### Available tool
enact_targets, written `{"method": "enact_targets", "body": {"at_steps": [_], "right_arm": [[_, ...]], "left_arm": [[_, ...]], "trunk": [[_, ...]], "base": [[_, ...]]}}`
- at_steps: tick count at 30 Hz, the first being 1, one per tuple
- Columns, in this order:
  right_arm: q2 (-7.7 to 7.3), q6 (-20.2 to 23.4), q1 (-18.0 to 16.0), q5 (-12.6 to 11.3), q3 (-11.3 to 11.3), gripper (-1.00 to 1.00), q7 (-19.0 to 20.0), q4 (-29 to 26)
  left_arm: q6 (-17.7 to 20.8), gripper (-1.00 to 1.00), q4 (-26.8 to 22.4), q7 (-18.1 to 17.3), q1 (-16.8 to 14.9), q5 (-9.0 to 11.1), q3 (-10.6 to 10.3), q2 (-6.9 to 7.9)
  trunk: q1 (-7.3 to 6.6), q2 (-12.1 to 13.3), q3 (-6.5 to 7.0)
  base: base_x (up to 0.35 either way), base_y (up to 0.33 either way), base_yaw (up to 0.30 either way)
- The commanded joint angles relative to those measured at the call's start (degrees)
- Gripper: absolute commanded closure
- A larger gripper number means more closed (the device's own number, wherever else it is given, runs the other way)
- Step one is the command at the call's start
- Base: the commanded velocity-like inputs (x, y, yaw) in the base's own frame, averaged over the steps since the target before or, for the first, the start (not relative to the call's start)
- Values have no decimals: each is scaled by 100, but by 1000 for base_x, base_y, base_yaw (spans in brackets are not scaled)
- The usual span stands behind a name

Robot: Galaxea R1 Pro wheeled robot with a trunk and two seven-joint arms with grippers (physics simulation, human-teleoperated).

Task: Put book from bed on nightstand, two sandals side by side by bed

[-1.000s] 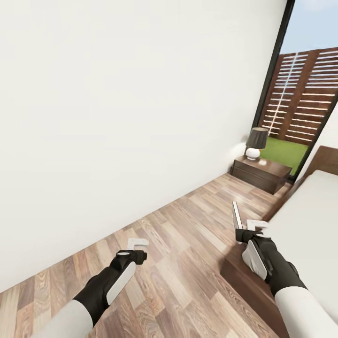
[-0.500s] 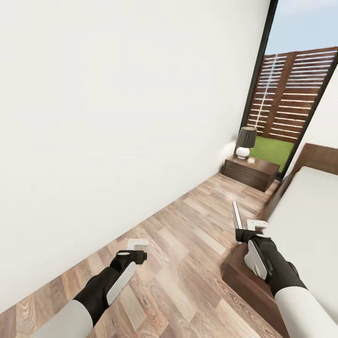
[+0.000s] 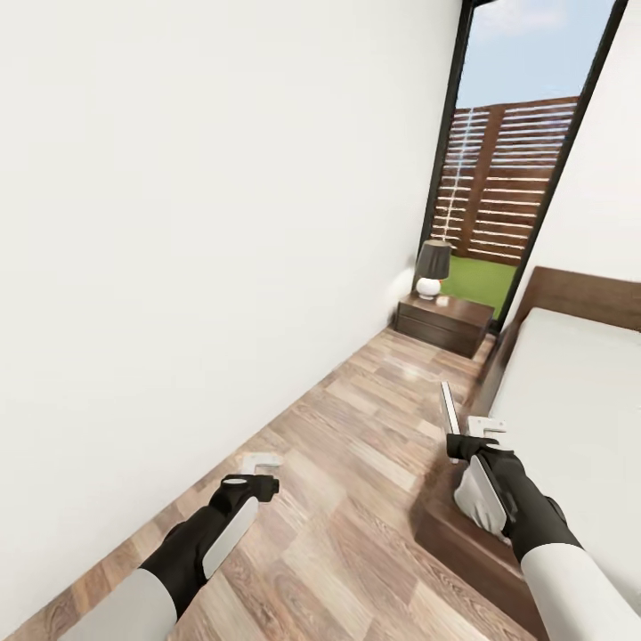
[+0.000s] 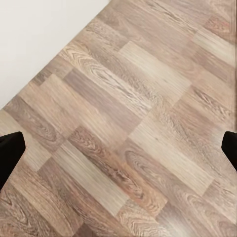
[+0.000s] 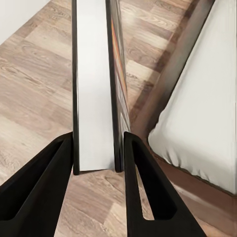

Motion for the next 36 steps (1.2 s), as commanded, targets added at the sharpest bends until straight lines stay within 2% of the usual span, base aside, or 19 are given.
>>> {"method": "enact_targets", "body": {"at_steps": [1,26,36], "right_arm": [[-1,24,-4,-58,7,100,-49,-9],[-1,24,-4,-57,7,100,-49,-13],[-1,24,-4,-54,7,100,-49,-17]], "left_arm": [[11,-100,-8,51,-6,47,-20,4],[11,-100,-8,51,-6,39,-21,4],[11,-100,-8,51,-6,47,-20,4]], "trunk": [[5,-7,-6],[5,-7,57],[5,-7,83]], "base": [[320,96,-278],[334,16,-278],[297,170,-279]]}}
